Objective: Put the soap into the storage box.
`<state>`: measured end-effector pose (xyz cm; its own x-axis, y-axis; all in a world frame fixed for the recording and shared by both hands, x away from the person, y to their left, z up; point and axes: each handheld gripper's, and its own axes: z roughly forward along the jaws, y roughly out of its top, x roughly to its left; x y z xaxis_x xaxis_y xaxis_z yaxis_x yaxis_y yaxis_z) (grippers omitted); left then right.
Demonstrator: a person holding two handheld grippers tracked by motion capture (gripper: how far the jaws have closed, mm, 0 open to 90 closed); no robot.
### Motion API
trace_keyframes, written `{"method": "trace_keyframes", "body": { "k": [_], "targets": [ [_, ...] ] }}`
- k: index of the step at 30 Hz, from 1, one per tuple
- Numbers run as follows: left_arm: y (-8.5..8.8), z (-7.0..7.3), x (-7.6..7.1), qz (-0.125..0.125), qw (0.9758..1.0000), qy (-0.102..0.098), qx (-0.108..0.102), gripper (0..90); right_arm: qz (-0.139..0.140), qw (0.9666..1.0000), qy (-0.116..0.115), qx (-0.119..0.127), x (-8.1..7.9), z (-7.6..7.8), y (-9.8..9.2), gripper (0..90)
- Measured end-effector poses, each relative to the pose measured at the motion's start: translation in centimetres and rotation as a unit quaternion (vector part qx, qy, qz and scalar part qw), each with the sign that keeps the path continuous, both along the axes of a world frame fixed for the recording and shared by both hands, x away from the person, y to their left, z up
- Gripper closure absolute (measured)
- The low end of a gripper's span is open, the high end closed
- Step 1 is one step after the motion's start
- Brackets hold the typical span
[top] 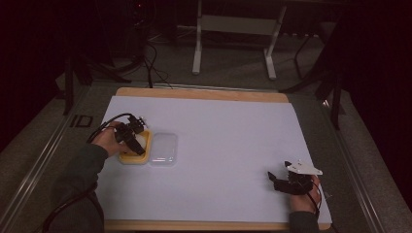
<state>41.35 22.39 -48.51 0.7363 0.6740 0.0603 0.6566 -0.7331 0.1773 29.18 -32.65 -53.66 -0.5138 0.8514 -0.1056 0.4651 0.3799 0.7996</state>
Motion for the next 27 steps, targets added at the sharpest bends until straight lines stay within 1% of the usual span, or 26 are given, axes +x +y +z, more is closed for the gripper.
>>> {"method": "trace_keyframes", "body": {
  "k": [4,6,8,10,12,14,16,19,20,23,27],
  "targets": [
    [0.02,-0.34,-0.06,-0.001,1.0000,0.003,0.001,24.8,0.000,1.0000,0.000,0.000,0.01,-0.01,0.01,20.0],
    [0.08,-0.74,-0.10,0.002,0.9999,0.011,-0.001,24.8,0.000,1.0000,0.000,-0.001,0.01,0.00,0.01,20.0],
    [0.36,-0.79,-0.01,0.006,0.9998,0.016,-0.009,24.7,0.000,1.0000,0.000,-0.001,0.00,-0.01,0.01,20.0],
    [0.67,-0.86,0.15,0.018,0.9992,0.029,-0.023,24.6,0.001,1.0000,0.000,-0.002,0.01,-0.01,0.02,20.0],
    [0.83,-0.86,0.10,0.020,0.9990,0.026,-0.029,24.5,0.001,1.0000,0.000,-0.002,0.01,-0.01,0.04,20.0],
    [0.79,-0.81,-0.11,0.015,0.9994,0.017,-0.027,23.8,0.001,1.0000,0.000,-0.002,0.01,-0.01,0.03,20.0],
    [0.83,-0.79,-0.08,0.017,0.9994,0.018,-0.026,20.1,0.001,1.0000,0.001,-0.002,0.01,-0.01,0.04,20.0],
    [0.94,-0.64,-0.09,0.024,0.9990,0.021,-0.033,19.3,0.001,1.0000,0.001,-0.002,0.01,-0.01,0.04,20.0],
    [0.92,-0.57,-0.10,0.025,0.9990,0.020,-0.032,19.3,0.001,1.0000,0.001,-0.002,0.01,-0.01,0.04,20.0],
    [0.80,-0.40,-0.16,0.021,0.9991,0.023,-0.027,17.7,0.001,1.0000,0.001,-0.003,0.02,-0.02,0.06,20.0],
    [0.80,-0.14,-0.26,0.015,0.9993,0.024,-0.026,15.1,0.002,1.0000,0.001,-0.003,0.01,-0.02,0.06,20.0]
  ]
}}
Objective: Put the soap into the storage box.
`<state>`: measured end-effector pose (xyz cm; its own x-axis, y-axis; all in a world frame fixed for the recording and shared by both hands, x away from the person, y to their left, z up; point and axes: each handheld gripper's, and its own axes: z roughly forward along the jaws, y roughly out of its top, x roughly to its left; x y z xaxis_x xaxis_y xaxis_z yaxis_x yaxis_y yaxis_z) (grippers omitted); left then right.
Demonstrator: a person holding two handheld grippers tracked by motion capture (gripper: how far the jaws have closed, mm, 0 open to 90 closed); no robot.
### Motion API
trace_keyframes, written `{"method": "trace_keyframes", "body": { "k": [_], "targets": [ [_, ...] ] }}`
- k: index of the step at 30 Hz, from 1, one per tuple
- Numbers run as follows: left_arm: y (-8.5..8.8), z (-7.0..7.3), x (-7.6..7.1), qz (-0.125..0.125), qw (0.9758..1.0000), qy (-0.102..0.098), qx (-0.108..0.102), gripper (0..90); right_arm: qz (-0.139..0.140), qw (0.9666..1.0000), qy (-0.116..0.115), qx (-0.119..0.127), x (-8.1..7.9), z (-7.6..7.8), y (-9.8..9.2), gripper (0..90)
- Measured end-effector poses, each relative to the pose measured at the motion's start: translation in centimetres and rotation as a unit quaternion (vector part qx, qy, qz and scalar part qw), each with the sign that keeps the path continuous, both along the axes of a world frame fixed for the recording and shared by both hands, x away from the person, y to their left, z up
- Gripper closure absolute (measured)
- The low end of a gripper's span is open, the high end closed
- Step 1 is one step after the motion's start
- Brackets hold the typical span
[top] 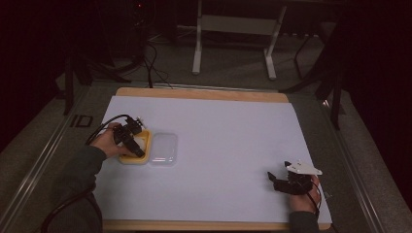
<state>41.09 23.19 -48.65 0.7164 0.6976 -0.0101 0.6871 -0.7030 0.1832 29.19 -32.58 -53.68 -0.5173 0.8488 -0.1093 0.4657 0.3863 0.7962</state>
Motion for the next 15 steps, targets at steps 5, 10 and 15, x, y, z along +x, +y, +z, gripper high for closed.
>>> {"method": "trace_keyframes", "body": {
  "k": [5,10,15],
  "targets": [
    [0.2,0.5,-0.1,-0.001,0.9998,0.008,-0.017,7.1,0.002,1.0000,0.001,-0.003,0.0,0.0,0.1,20.0],
    [0.1,1.3,-0.4,-0.006,0.9997,-0.006,-0.022,3.7,0.003,1.0000,0.001,-0.005,0.0,0.0,0.1,20.0],
    [0.1,2.8,-0.9,-0.005,0.9981,-0.041,-0.046,7.0,0.003,1.0000,0.001,-0.005,0.0,0.0,0.1,20.1]
  ]
}}
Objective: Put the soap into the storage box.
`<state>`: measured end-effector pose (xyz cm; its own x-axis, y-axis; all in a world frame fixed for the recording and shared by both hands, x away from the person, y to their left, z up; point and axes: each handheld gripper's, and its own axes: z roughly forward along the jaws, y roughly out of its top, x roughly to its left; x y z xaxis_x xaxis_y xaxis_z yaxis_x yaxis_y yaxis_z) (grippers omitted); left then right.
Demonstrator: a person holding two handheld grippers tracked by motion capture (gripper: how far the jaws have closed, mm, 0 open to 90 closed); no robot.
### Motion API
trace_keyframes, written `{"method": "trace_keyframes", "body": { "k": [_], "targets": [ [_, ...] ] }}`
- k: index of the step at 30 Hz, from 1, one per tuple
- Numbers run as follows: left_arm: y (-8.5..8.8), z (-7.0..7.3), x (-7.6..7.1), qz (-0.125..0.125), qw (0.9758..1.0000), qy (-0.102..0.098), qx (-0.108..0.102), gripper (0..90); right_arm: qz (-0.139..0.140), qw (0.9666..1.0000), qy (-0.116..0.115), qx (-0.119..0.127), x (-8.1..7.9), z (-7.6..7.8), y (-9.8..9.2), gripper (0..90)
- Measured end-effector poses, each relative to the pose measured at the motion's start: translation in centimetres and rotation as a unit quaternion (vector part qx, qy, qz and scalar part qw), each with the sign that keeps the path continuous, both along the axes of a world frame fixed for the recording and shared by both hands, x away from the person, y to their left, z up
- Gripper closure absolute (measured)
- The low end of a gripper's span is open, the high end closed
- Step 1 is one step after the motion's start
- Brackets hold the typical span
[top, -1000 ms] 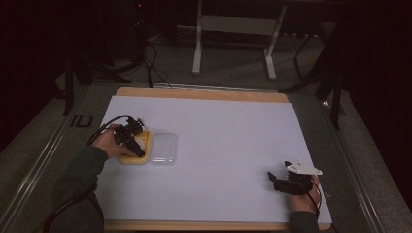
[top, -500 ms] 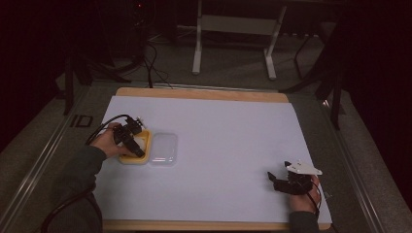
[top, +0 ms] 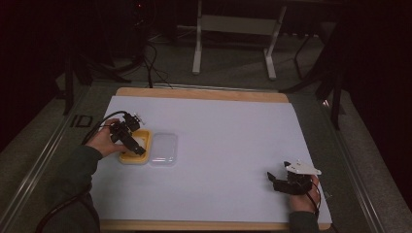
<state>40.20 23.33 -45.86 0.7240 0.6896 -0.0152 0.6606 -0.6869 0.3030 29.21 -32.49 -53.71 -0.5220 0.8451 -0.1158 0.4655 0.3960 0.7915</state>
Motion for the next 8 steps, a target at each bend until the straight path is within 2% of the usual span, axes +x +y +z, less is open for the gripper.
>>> {"method": "trace_keyframes", "body": {
  "k": [3,5,7,8],
  "targets": [
    [-0.1,0.8,-0.6,0.002,0.9998,-0.019,-0.009,20.7,0.000,1.0000,-0.001,0.001,0.0,0.0,0.0,20.0],
    [-0.3,1.1,-1.1,-0.006,0.9994,-0.030,-0.019,23.5,0.000,1.0000,-0.001,0.001,0.0,0.0,0.0,20.1],
    [-0.6,1.5,-1.9,-0.011,0.9984,-0.052,-0.021,29.1,0.000,1.0000,0.001,0.001,0.0,0.0,0.0,20.1],
    [-0.6,1.5,-1.9,-0.011,0.9984,-0.052,-0.021,29.7,0.000,1.0000,0.001,0.001,0.0,0.0,0.0,20.0]
  ]
}}
